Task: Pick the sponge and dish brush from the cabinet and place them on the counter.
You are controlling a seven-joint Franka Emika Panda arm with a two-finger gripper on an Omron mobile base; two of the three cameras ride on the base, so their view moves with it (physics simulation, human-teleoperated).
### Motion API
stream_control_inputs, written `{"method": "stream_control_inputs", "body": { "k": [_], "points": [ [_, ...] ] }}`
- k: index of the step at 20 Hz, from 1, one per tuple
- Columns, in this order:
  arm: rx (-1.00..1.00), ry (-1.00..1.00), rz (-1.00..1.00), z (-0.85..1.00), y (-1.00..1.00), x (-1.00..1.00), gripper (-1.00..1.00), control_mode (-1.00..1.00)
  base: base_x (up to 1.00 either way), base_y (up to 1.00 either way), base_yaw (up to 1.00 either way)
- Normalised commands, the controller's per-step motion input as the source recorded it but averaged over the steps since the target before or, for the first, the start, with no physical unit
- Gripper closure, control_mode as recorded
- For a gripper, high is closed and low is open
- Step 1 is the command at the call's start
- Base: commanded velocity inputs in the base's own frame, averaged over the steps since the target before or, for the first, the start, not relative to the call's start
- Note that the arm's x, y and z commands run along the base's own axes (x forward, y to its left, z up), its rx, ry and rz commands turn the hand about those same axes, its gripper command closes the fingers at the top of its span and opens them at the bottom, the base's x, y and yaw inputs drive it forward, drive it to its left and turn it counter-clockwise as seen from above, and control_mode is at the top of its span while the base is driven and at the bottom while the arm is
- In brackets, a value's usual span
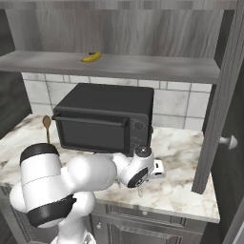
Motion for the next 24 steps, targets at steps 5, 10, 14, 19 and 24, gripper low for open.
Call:
{"method": "stream_control_inputs", "body": {
  "k": [5, 10, 14, 19, 24],
  "points": [
    [0.0, -0.03, 0.0, -0.02, 0.0, -0.02, -1.0, -1.0, 0.0, 0.0, 0.0],
    [0.0, -0.09, 0.01, 0.04, 0.0, -0.24, -1.0, -1.0, 0.0, 0.0, 0.0],
    [0.0, -0.11, 0.03, 0.08, 0.02, -0.31, -1.0, -1.0, 0.0, 0.0, 0.0],
    [0.0, -0.1, 0.04, 0.2, 0.04, -0.26, -1.0, -1.0, 0.0, 0.0, 0.0],
    [0.0, 0.0, 0.02, 0.6, 0.07, -0.02, -1.0, -1.0, 0.0, 0.0, 0.0]
  ]
}}
